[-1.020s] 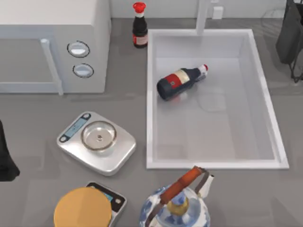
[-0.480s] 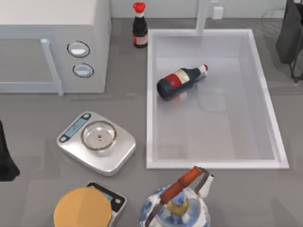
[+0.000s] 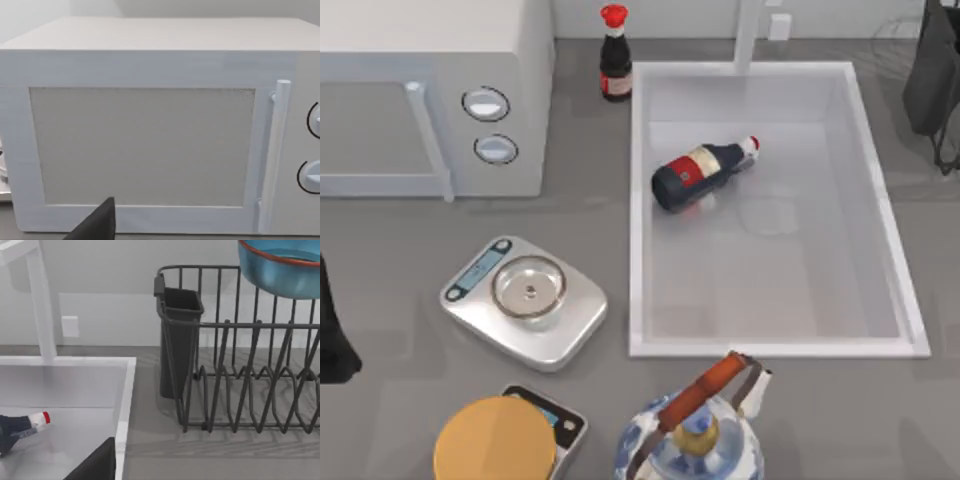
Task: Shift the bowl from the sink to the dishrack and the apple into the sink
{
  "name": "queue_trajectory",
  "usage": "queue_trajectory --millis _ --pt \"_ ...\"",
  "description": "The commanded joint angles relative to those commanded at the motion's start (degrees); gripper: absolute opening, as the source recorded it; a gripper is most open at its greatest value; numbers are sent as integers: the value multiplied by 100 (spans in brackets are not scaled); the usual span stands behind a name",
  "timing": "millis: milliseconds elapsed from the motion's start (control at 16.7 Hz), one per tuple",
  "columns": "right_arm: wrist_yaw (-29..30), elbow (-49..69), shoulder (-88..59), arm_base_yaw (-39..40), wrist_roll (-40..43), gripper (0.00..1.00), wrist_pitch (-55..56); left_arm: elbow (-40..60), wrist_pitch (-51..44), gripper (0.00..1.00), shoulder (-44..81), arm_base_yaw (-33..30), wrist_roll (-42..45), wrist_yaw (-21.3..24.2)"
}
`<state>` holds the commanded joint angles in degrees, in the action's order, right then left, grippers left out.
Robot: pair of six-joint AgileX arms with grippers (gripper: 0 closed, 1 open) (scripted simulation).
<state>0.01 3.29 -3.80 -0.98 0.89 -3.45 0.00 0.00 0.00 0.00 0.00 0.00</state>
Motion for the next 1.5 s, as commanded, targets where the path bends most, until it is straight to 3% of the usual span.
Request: queue_trajectory --millis 240,1020,1500 --pt "2 973 -1327 -287 267 100 -1023 0 0 100 0 0 0 0" --pt "-1 4959 -7536 -1435 1396 100 -5267 0 0 100 0 0 0 0" --pt "-1 5466 -8269 -1582 1539 100 -5802 0 0 100 0 0 0 0"
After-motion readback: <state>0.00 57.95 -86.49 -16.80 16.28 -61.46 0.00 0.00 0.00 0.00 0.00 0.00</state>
